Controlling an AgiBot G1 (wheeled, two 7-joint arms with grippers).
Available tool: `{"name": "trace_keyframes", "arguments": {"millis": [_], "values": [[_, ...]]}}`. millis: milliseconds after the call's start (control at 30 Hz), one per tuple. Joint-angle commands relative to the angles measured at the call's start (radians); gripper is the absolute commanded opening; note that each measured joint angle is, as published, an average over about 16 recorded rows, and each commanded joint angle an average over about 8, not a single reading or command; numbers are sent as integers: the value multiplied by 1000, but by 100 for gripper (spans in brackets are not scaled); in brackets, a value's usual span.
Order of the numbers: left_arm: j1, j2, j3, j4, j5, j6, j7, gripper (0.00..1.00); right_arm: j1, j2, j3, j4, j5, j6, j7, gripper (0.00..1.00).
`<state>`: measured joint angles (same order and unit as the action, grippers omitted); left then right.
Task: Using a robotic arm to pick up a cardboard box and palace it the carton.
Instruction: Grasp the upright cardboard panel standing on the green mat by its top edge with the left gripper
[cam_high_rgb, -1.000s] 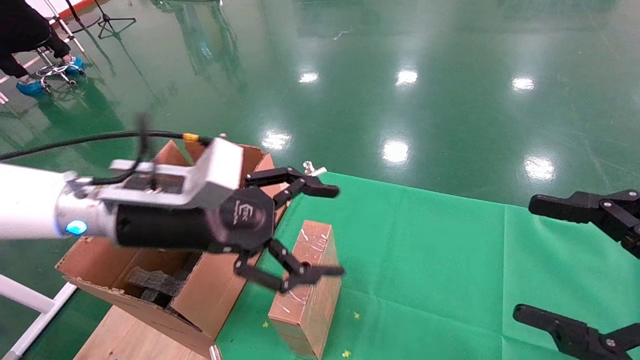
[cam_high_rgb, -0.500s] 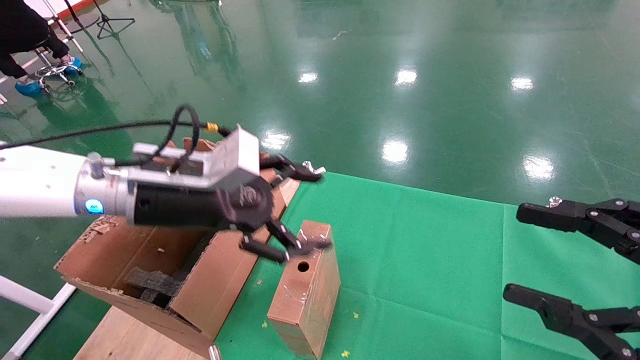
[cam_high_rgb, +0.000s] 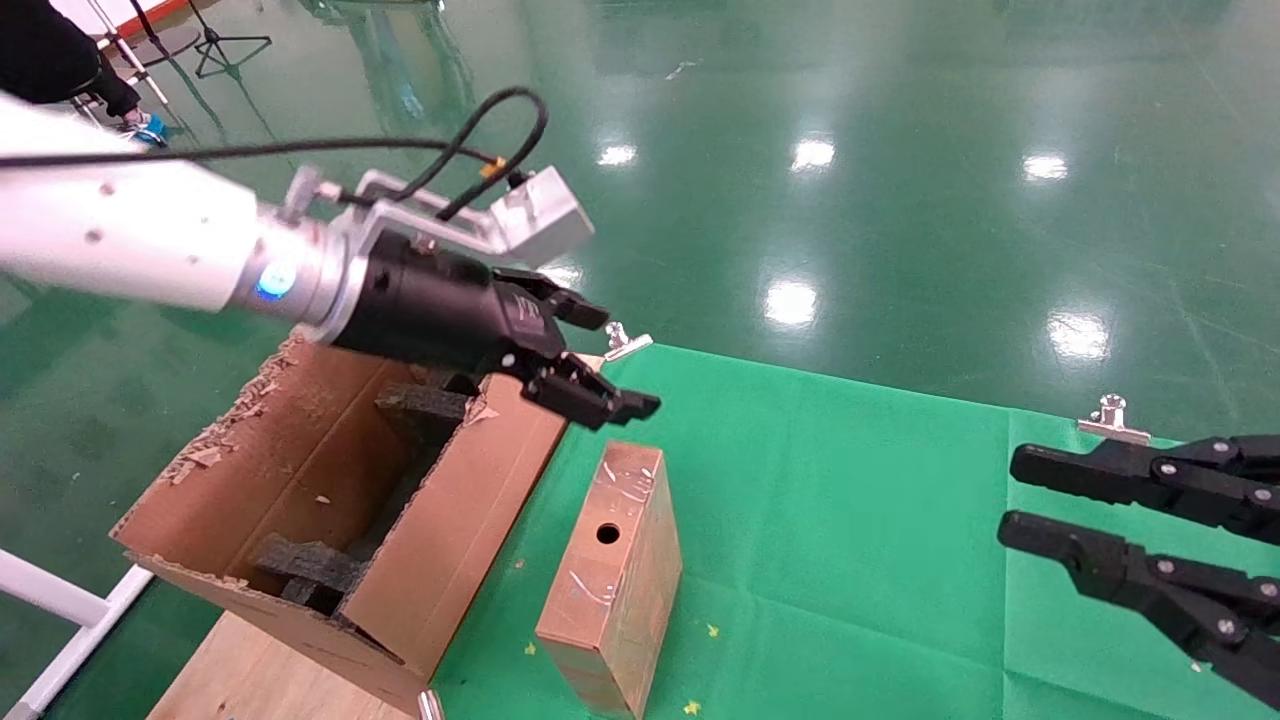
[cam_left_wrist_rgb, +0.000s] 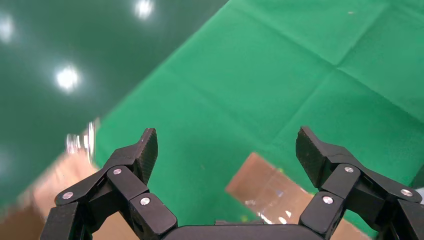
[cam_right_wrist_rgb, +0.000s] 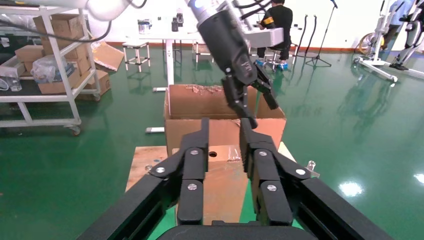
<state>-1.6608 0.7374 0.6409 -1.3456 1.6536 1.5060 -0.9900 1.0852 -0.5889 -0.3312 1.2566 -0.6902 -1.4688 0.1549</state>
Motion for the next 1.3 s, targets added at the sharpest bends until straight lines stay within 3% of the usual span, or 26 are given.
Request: {"name": "trace_keyframes", "arguments": {"millis": [33,133,267,567,833,1167,1200,1300], "values": [[-58,36,32,1,69,42,-140,100,0,0,0,0,0,0,0,0],[-112,68,108,3,103,72,-286,100,0,0,0,0,0,0,0,0],[-157,88,221,4,68,81,-447,100,0,0,0,0,0,0,0,0],[-220,116,441,2,-8,69,-670,100,0,0,0,0,0,0,0,0],[-225,140,542,2,-26,36,-750,100,0,0,0,0,0,0,0,0],[-210,169,589,2,-9,17,-747,100,0,0,0,0,0,0,0,0],[-211,170,592,2,-8,15,-744,100,0,0,0,0,0,0,0,2],[-211,173,597,2,-10,10,-737,100,0,0,0,0,0,0,0,39]]}}
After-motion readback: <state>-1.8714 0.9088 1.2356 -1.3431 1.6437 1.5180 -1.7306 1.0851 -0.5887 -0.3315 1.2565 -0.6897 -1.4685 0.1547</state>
